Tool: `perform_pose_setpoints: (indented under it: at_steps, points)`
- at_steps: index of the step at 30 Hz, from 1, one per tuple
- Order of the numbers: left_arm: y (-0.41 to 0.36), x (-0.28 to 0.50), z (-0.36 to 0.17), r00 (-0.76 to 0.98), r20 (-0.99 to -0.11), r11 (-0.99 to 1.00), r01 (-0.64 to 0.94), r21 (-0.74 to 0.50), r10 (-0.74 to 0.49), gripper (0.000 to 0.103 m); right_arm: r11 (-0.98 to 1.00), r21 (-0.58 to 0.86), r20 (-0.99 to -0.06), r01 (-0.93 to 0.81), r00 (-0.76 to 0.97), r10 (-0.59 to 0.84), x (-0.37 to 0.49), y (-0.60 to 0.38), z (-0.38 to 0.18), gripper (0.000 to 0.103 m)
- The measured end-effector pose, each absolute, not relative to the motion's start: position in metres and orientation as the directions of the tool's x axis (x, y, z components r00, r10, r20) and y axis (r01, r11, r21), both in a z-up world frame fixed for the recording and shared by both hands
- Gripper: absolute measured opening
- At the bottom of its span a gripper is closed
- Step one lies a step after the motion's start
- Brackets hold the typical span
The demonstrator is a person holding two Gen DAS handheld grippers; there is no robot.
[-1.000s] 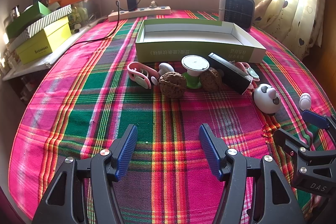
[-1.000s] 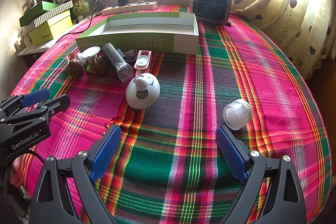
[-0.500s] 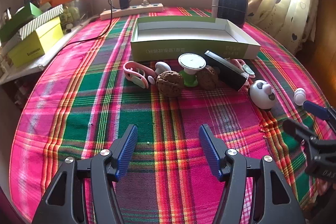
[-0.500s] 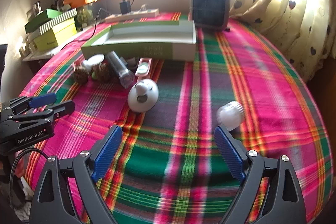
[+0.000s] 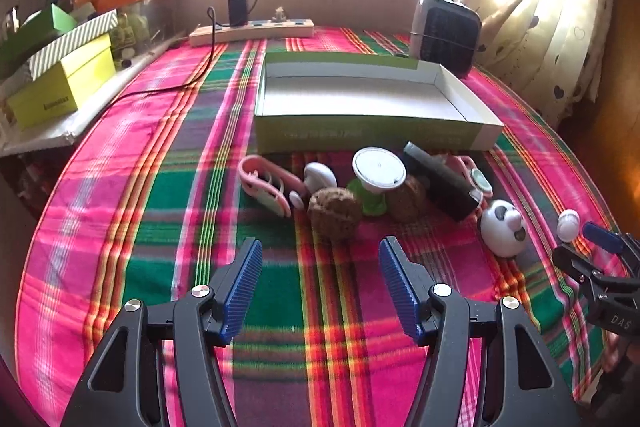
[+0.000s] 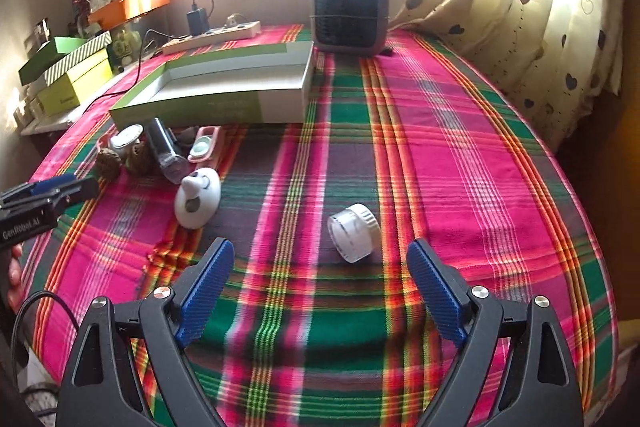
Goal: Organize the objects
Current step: 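Move both grippers toward the walnut and the white round cap, then close the left gripper on the walnut while the right gripper grasps the white cap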
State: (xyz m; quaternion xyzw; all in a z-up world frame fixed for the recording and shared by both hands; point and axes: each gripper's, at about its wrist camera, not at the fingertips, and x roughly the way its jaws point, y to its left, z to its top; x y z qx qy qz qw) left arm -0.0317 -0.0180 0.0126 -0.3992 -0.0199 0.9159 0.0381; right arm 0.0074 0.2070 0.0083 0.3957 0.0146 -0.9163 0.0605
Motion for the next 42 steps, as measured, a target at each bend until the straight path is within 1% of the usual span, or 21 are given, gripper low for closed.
perform_pose_setpoints:
  at_steps: [3,6,9,14,16,18,22,26,30,33,34,38,42]
  points:
    - [-0.017,-0.037,0.012,-0.672,-0.736,-0.996,-0.052,-0.069,0.086,0.06,-0.994,0.012,-0.73,0.11,-0.678,-0.084,0.003,0.212,0.008,0.084]
    - [-0.016,-0.042,0.01,-0.667,-0.739,-0.996,-0.05,-0.076,0.09,0.06,-0.996,0.01,-0.734,0.091,-0.675,-0.069,-0.002,0.219,0.007,0.082]
    - [-0.014,-0.046,0.009,-0.663,-0.743,-0.996,-0.051,-0.072,0.087,0.06,-0.997,0.01,-0.745,0.081,-0.665,-0.061,-0.007,0.224,0.006,0.074]
    - [-0.011,-0.052,0.009,-0.659,-0.747,-0.996,-0.051,-0.076,0.091,0.06,-0.997,0.003,-0.759,0.081,-0.649,-0.055,-0.013,0.227,0.003,0.064]
    - [-0.011,-0.055,0.008,-0.66,-0.747,-0.996,-0.045,-0.075,0.086,0.06,-0.997,-0.004,-0.758,0.081,-0.651,-0.049,-0.013,0.227,0.003,0.058]
    - [-0.011,-0.058,0.008,-0.653,-0.753,-0.996,-0.038,-0.079,0.085,0.06,-0.996,-0.004,-0.758,0.085,-0.651,-0.053,-0.014,0.226,0.003,0.054]
    - [-0.013,-0.062,0.006,-0.649,-0.757,-0.996,-0.023,-0.081,0.077,0.053,-0.996,-0.003,-0.756,0.091,-0.652,-0.057,-0.014,0.226,0.004,0.044]
    - [-0.015,-0.064,0.006,-0.649,-0.757,-0.996,-0.013,-0.084,0.073,0.047,-0.995,-0.002,-0.754,0.097,-0.654,-0.062,-0.014,0.225,0.004,0.039]
    - [-0.017,-0.064,0.005,-0.65,-0.757,-0.997,-0.006,-0.079,0.064,0.038,-0.995,-0.003,-0.754,0.101,-0.654,-0.064,-0.014,0.223,0.004,0.03]
    - [-0.018,-0.064,0.006,-0.652,-0.756,-0.997,-0.002,-0.078,0.06,0.034,-0.994,-0.004,-0.753,0.106,-0.654,-0.067,-0.014,0.221,0.004,0.026]
    - [-0.019,-0.064,0.006,-0.652,-0.756,-0.997,0.0,-0.077,0.058,0.031,-0.994,-0.003,-0.754,0.107,-0.654,-0.068,-0.014,0.221,0.005,0.025]
    - [-0.02,-0.064,0.006,-0.653,-0.755,-0.997,0.001,-0.079,0.06,0.03,-0.994,-0.001,-0.754,0.111,-0.653,-0.072,-0.014,0.22,0.005,0.02]
    - [-0.02,-0.064,0.006,-0.653,-0.755,-0.997,0.002,-0.078,0.058,0.03,-0.994,-0.001,-0.754,0.111,-0.653,-0.072,-0.014,0.219,0.005,0.02]
